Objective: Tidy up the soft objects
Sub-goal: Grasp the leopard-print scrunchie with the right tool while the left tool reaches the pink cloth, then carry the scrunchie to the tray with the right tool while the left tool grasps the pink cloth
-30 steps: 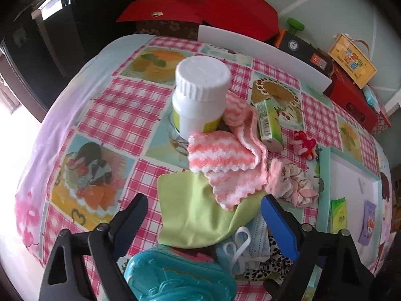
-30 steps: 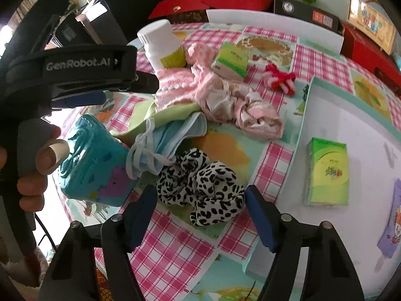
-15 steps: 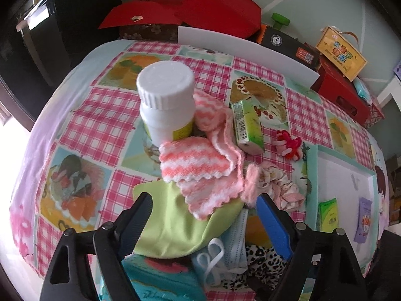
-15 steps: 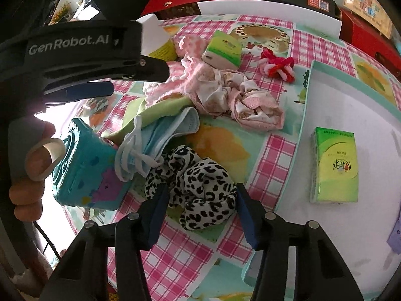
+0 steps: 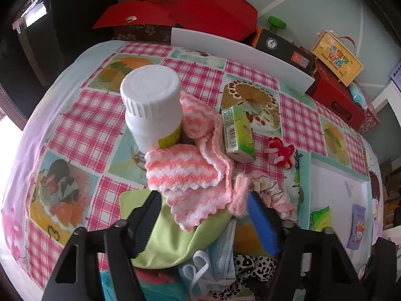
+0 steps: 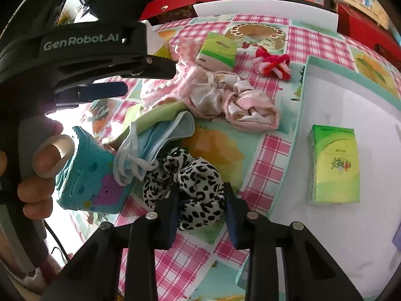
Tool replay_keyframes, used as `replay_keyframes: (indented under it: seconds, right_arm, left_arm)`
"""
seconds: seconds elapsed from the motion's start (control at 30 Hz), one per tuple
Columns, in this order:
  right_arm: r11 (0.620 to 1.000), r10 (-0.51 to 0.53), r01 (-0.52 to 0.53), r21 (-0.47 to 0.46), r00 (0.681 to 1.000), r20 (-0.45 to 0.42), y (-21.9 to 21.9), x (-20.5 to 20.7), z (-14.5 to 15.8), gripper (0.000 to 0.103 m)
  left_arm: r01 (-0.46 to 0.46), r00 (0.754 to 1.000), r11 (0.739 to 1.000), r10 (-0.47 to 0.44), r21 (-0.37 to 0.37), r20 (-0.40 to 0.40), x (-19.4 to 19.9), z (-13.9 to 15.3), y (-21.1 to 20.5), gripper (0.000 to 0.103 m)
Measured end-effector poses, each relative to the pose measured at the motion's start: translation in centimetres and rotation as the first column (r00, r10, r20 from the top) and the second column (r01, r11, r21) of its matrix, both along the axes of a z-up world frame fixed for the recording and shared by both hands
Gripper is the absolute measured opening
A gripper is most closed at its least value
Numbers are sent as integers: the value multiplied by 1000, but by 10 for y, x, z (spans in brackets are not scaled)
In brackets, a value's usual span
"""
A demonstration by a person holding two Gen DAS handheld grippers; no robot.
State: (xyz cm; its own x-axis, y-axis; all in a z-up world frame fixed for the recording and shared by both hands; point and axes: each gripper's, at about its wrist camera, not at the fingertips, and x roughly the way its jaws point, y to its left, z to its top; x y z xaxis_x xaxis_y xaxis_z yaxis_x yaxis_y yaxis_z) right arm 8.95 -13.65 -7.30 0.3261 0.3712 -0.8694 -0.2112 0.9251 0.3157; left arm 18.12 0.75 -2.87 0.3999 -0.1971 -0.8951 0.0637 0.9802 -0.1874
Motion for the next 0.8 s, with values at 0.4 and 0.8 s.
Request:
replay_keyframes:
  seconds: [0.4,0.8]
  right_arm:
    - [999,-39,38,14,998,58,-21,-7,28,24]
    - [975,-219,212,61,965,142,-85,-14,60,24]
  left_arm:
    - [24,999,1000,-24,-6,28,2,3,-10,65]
    - [89,996,995,-90,33,28,1,-3,-37,54]
